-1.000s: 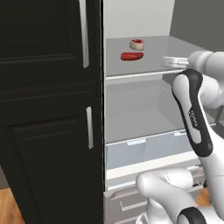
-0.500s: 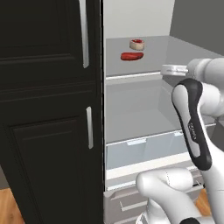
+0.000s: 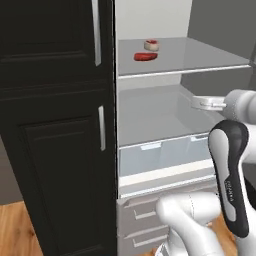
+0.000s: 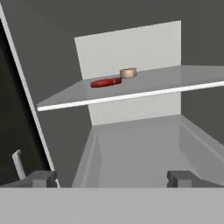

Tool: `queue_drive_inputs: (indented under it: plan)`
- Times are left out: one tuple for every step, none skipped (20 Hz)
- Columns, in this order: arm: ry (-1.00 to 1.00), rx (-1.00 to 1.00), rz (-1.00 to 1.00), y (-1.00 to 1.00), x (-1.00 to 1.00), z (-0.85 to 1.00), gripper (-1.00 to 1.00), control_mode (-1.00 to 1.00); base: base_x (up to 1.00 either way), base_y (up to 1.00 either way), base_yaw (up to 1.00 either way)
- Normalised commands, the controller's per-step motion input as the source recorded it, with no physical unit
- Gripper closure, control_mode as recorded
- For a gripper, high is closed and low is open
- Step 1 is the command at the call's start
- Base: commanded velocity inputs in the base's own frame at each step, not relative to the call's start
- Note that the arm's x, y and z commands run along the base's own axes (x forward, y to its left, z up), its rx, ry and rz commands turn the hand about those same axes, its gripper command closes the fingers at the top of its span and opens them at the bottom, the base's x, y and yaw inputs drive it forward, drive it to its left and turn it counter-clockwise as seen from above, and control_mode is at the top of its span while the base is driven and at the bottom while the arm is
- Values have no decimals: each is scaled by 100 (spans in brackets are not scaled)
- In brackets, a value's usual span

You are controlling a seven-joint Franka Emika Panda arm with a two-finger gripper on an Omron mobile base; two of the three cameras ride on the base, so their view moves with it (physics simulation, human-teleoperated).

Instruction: Place the steak on the counter behind the older steak on the same shelf of the fridge to maintain FIFO order. Close the fridge door when finished.

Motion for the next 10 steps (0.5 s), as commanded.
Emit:
queue_drive_inputs:
  plan:
    - [0,0,0,0,0,0,-100,100,-100,12,0]
    - [0,0,0,0,0,0,-100,100,-100,9,0]
    - [0,0,0,0,0,0,-100,100,-100,2,-3]
    - [0,0,0,0,0,0,-100,100,-100,0,-5]
    - [0,0,0,0,0,0,-100,100,-100,0,-5]
    - [0,0,0,0,0,0,-100,100,-100,0,-7]
    - [0,0,0,0,0,0,-100,100,-100,0,-9]
    - [0,0,0,0,0,0,-100,100,-100,0,-11]
    - [0,0,0,0,0,0,-100,100,-100,0,-13]
    - [0,0,0,0,0,0,-100,100,-100,-6,-13]
